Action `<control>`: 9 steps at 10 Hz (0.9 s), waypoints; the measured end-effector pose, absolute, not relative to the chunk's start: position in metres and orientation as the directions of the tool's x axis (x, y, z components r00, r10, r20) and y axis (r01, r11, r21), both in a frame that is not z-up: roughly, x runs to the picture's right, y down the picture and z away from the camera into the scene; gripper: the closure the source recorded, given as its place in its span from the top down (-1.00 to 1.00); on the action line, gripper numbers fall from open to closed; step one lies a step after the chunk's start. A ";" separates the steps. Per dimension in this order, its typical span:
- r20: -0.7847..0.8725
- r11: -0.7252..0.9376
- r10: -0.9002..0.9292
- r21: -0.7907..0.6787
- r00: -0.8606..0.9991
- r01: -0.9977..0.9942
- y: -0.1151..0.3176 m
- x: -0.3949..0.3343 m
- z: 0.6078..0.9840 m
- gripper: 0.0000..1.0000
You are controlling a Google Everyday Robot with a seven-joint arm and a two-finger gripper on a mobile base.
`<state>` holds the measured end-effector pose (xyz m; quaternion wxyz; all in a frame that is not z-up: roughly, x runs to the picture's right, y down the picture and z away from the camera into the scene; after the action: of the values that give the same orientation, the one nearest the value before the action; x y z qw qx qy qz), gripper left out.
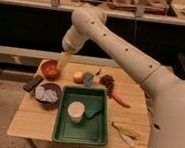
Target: Wipe red bowl with eraser
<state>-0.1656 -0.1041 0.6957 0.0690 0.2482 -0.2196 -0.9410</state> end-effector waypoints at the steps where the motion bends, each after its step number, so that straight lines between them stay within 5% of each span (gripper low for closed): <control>1: -0.440 -0.899 -0.229 0.438 -0.868 0.015 -0.107 -0.179 0.705 0.60; 5: -0.495 -0.855 -0.131 0.495 -0.859 -0.155 -0.086 -0.205 0.784 0.60; 9: -0.506 -0.845 -0.120 0.504 -0.854 -0.180 -0.080 -0.205 0.794 0.60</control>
<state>-0.2048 -0.0795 0.7943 -0.0162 0.2694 -0.2780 -0.9219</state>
